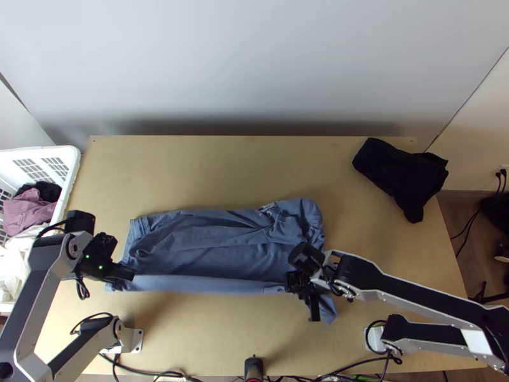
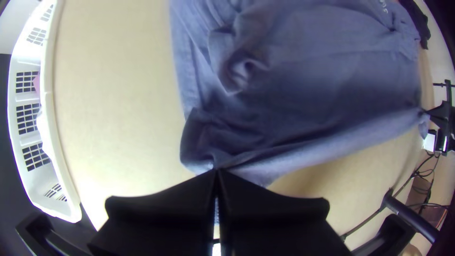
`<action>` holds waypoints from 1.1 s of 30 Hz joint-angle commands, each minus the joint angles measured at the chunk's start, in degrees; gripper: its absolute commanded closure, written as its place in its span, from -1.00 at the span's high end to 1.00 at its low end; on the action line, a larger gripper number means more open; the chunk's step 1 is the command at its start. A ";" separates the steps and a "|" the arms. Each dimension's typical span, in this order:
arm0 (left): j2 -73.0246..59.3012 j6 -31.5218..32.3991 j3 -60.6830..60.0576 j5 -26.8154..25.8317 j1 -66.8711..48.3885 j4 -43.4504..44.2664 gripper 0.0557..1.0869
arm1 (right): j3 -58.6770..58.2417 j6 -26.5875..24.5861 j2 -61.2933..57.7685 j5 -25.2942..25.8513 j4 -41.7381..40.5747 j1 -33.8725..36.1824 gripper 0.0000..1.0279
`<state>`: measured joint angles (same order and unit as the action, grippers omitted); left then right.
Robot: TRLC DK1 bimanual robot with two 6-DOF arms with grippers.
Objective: Fold the t-shirt
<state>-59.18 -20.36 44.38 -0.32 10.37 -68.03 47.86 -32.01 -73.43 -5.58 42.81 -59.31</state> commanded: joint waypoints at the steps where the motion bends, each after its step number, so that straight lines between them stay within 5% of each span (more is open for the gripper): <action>1: 1.61 0.32 2.99 -0.65 -0.09 0.53 -0.93 | 4.44 -0.86 0.04 0.05 2.11 3.85 -0.94; 33: -7.88 4.28 16.18 -1.18 -3.52 13.80 -0.93 | 27.99 -8.77 -18.42 0.14 3.51 23.10 -0.94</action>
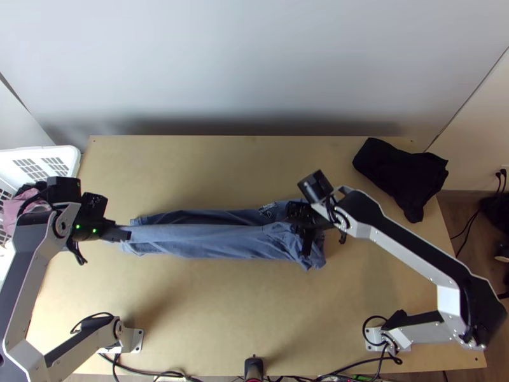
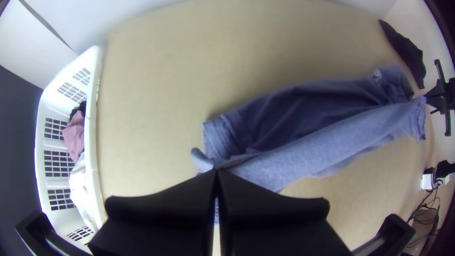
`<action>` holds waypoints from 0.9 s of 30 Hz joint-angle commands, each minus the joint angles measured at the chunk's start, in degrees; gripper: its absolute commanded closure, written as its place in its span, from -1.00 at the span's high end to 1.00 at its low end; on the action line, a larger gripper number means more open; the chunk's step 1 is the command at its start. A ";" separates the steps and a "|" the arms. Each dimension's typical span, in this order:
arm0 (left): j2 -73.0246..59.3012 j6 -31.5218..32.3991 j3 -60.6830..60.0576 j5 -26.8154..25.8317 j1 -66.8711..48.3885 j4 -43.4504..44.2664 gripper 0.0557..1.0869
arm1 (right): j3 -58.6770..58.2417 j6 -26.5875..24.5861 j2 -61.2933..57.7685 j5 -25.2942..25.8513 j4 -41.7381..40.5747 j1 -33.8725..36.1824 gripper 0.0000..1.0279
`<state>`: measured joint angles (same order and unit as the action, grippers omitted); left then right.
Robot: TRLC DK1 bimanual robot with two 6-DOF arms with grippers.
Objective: Fold the t-shirt
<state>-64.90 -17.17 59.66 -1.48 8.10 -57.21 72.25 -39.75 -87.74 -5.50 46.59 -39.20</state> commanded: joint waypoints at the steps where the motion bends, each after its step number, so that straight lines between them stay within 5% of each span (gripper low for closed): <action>1: -2.60 1.08 0.90 -0.02 -1.24 3.42 -0.93 | 3.87 -1.21 -4.80 0.05 -0.45 3.25 -0.94; 27: -11.21 1.26 0.28 -0.02 -1.24 12.39 -0.93 | 9.23 -1.30 -16.93 1.89 -3.17 7.74 -0.94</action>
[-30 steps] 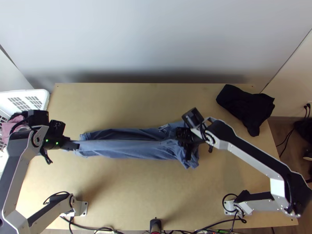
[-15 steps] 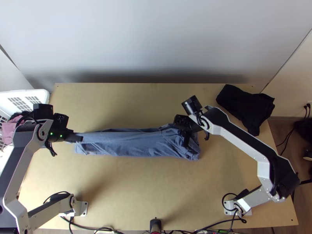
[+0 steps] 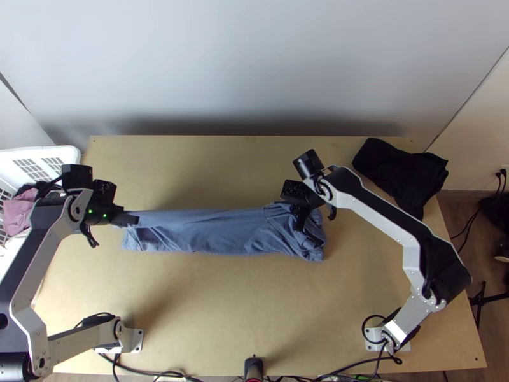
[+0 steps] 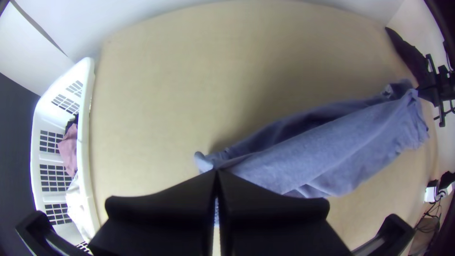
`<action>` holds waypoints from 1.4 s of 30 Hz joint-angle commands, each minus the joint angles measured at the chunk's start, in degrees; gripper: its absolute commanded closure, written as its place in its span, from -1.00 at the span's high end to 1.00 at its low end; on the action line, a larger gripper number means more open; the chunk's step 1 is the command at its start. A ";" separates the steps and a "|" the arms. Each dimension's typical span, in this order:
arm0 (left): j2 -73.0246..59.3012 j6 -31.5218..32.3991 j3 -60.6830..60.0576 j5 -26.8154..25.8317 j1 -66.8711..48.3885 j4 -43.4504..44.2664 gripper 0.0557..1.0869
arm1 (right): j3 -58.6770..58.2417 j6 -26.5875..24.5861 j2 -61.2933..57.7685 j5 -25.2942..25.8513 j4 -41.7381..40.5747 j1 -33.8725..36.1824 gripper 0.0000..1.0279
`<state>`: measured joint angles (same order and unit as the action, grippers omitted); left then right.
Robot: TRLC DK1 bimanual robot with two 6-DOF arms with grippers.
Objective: Fold the t-shirt
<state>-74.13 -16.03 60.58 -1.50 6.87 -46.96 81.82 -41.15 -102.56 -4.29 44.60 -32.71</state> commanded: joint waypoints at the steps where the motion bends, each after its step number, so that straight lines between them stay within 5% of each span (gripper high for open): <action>1: -2.16 0.12 -0.72 0.00 -0.02 2.49 -0.93 | -0.35 0.10 -2.38 0.69 -1.36 1.51 -0.94; 10: -3.83 0.21 -3.36 -0.08 -0.72 5.12 -0.93 | 0.36 1.16 -4.84 0.60 -3.03 1.95 -0.94; 12: -3.92 0.30 -4.15 -0.08 -1.34 5.39 -0.92 | 0.71 1.86 -5.01 0.60 -3.29 1.77 -0.69; 16: -3.66 0.30 -5.29 -0.08 -2.04 5.83 0.14 | 1.24 2.91 -4.84 0.60 -3.29 1.33 0.49; 18: -3.66 0.30 -5.38 0.00 -2.13 5.83 0.72 | 1.15 3.09 -4.14 0.60 -3.29 1.07 0.91; 19: -3.66 0.30 -5.21 -0.08 -2.13 5.83 0.89 | 1.06 3.09 -3.61 0.60 -3.11 0.89 0.91; 42: 3.64 3.38 -4.94 -6.24 -13.38 -5.51 0.89 | -4.83 6.69 17.22 -0.71 9.01 -0.95 0.91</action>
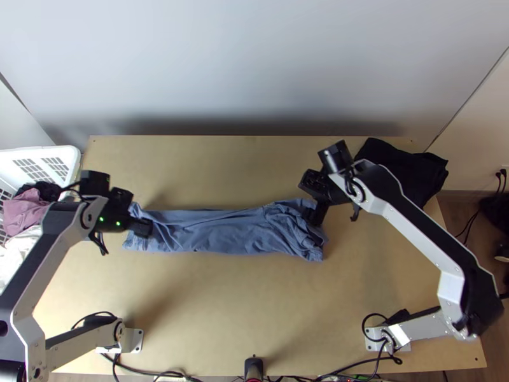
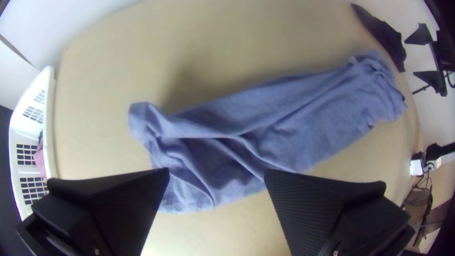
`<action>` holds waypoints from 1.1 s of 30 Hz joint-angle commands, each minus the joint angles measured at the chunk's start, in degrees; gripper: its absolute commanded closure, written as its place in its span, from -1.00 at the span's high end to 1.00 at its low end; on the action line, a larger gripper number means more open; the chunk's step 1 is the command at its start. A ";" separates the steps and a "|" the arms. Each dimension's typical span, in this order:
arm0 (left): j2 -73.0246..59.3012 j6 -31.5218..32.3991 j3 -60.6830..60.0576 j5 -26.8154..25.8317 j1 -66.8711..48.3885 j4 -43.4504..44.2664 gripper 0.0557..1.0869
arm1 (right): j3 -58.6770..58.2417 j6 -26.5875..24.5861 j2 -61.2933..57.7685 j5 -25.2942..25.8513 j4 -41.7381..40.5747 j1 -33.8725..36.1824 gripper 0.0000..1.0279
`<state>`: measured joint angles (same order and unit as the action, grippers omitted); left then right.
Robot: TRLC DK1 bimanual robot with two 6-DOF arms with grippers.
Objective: Fold the t-shirt
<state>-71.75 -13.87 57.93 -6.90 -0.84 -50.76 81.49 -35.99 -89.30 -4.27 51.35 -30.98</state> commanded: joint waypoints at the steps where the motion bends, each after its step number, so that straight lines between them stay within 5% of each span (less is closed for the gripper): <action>1: 1.26 1.48 -2.30 -0.93 -6.54 -1.88 0.89 | -5.29 1.62 3.95 -0.74 2.26 -3.47 0.91; 13: -3.49 1.74 -4.14 -2.33 -7.86 -0.39 0.89 | -4.94 2.94 -6.59 -1.09 -0.55 -13.84 0.91; 33: -7.18 -8.54 -8.54 -2.16 11.65 5.50 0.89 | -9.77 -0.05 -11.60 -1.00 -5.30 -5.23 0.91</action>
<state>-78.70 -19.20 49.65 -9.19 4.82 -45.74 74.63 -34.37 -99.48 -5.39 47.83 -40.47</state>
